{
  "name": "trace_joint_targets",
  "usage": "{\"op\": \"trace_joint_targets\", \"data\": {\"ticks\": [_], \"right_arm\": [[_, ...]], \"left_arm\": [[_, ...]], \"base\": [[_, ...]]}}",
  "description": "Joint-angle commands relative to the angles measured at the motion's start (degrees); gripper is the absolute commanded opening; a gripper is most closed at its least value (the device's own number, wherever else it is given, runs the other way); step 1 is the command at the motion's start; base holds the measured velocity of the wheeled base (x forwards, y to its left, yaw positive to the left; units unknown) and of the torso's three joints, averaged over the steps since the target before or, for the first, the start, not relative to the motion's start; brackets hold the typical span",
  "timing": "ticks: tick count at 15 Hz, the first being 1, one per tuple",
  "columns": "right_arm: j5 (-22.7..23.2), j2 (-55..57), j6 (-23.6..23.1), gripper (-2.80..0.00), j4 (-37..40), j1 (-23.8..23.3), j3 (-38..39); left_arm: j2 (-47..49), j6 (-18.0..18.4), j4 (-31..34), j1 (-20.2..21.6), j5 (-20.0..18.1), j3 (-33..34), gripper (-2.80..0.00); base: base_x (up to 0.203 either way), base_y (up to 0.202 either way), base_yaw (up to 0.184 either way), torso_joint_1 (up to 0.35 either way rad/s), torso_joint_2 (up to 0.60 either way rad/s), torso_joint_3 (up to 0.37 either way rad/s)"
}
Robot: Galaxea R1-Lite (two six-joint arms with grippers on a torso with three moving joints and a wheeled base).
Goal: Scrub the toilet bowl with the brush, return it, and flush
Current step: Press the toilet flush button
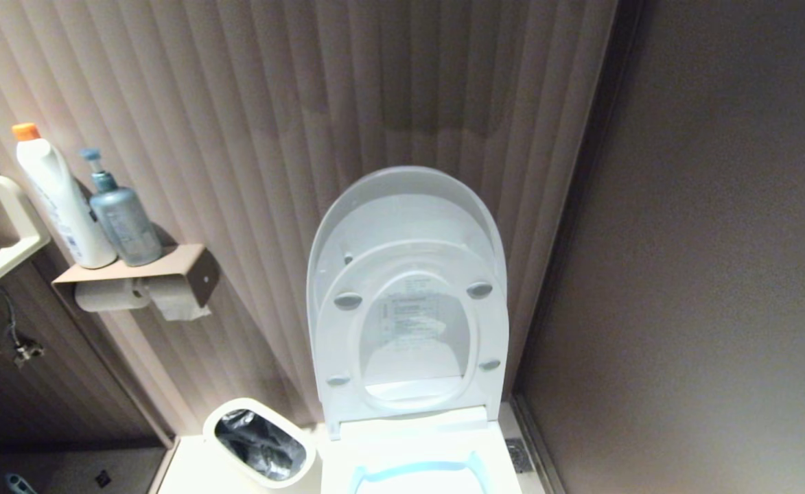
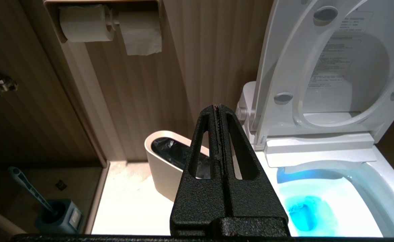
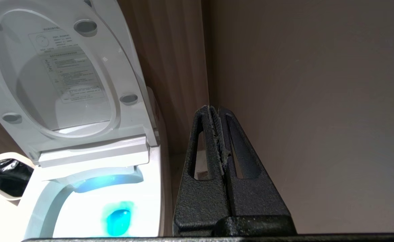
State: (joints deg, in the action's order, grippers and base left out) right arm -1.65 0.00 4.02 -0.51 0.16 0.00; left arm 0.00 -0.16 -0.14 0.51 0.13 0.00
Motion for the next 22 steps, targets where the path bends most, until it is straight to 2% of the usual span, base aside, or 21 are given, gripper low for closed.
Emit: {"op": "trace_joint_targets", "data": {"ticks": [1,22], "right_arm": [[0.0,0.0,0.0,-2.80,0.0,0.0,0.0],[0.0,0.0,0.2,-2.80,0.0,0.0,0.0]], "left_arm": [[0.1,0.0,0.0,0.0,0.0,0.0,-2.80],[0.1,0.4,-0.1,0.0,0.0,0.0,-2.80]], "base": [[0.000,0.000,0.000,0.000,0.00,0.000],[0.000,0.000,0.000,0.000,0.00,0.000]]}}
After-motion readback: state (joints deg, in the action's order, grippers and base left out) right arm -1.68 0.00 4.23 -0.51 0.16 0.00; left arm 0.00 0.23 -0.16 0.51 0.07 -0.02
